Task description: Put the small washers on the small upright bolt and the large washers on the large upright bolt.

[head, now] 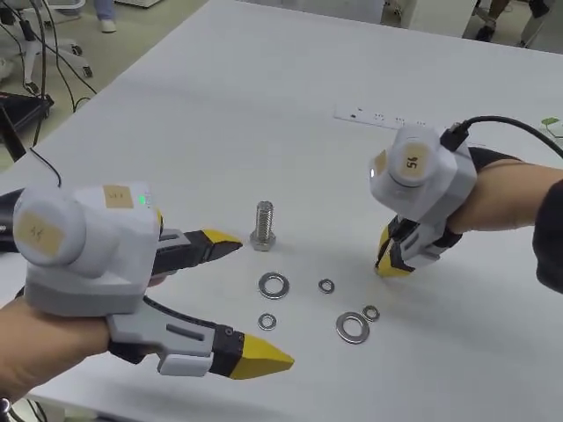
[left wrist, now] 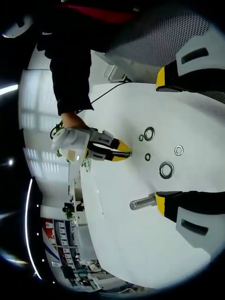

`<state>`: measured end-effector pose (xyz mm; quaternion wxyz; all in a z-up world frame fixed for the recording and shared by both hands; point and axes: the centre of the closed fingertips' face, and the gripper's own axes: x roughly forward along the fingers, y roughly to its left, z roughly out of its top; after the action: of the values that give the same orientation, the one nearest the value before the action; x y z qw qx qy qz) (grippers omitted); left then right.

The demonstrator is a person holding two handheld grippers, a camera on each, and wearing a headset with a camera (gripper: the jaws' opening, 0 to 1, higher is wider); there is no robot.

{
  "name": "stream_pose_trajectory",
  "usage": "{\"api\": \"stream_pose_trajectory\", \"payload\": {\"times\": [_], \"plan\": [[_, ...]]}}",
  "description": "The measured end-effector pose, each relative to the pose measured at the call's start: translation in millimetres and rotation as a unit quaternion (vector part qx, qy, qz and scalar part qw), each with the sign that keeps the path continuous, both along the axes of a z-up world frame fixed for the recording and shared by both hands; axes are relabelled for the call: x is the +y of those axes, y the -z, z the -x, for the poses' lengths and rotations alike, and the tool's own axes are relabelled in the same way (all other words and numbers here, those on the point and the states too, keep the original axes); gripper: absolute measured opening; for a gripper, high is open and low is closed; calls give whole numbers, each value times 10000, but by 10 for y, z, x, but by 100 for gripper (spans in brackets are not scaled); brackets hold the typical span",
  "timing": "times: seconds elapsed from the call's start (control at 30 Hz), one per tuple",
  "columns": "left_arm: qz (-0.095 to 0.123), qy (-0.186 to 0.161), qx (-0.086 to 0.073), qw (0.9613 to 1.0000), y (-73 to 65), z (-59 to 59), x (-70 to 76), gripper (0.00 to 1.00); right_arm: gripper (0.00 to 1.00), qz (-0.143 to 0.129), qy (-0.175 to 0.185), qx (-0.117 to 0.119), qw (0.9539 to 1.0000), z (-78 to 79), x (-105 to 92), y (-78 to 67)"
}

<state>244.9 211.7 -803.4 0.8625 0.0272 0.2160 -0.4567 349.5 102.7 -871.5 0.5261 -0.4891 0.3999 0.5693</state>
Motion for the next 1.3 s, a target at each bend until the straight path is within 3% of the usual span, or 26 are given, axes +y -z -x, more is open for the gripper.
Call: {"api": "stream_pose_trajectory", "payload": {"times": [0.3,0.7,1.07,1.3], "plan": [[0,-5,-5,10000,4,0,5,87,20,31,51,-24,10000,-26,-25,28],[15,10,-21,10000,-5,-7,-19,87,31,-164,325,-69,9993,-100,-102,-28],[28,16,-68,10000,-30,-12,-34,87,32,-194,473,-122,9986,-96,-241,-87],[43,28,-90,9999,-44,-13,-42,87,32,-213,565,-166,9980,-7,-311,-157]]}}
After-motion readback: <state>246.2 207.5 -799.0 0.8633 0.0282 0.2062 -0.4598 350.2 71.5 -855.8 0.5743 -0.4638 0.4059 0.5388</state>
